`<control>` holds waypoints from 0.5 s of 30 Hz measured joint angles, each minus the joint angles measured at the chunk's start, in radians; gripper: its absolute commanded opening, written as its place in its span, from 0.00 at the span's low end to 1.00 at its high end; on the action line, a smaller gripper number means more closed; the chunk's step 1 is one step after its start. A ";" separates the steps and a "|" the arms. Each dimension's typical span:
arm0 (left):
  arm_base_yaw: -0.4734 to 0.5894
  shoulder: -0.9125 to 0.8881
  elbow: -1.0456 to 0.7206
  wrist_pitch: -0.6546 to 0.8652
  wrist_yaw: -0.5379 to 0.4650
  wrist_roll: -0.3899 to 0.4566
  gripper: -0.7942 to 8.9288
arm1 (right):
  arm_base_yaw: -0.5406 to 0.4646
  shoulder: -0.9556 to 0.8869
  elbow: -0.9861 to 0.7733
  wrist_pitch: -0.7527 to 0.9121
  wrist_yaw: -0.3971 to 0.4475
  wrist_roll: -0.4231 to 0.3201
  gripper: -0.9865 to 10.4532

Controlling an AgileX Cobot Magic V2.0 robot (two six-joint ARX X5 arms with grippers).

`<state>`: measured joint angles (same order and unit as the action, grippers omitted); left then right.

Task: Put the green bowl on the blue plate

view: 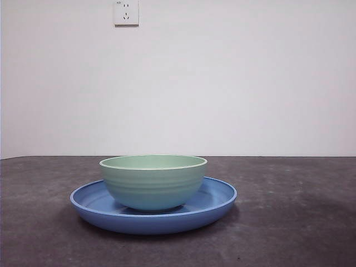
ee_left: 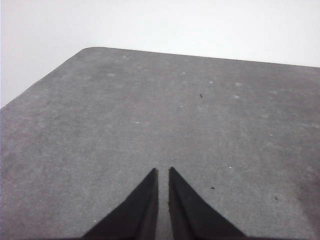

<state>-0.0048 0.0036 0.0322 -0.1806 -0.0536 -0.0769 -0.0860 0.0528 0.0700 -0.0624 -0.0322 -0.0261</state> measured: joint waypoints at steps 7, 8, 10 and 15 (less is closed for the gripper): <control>0.000 0.000 0.000 0.000 0.000 0.000 0.12 | 0.000 -0.047 -0.054 -0.038 0.007 0.000 0.10; 0.000 0.000 0.000 0.000 0.000 0.000 0.12 | 0.000 -0.047 -0.054 -0.052 0.010 0.000 0.10; 0.000 0.000 0.000 0.000 0.000 0.000 0.12 | 0.000 -0.047 -0.054 -0.079 0.011 -0.001 0.10; 0.000 0.000 0.000 0.000 0.000 0.000 0.12 | 0.000 -0.047 -0.054 -0.110 0.012 0.002 0.10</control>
<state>-0.0048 0.0036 0.0322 -0.1806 -0.0536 -0.0769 -0.0860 0.0059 0.0162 -0.1722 -0.0200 -0.0246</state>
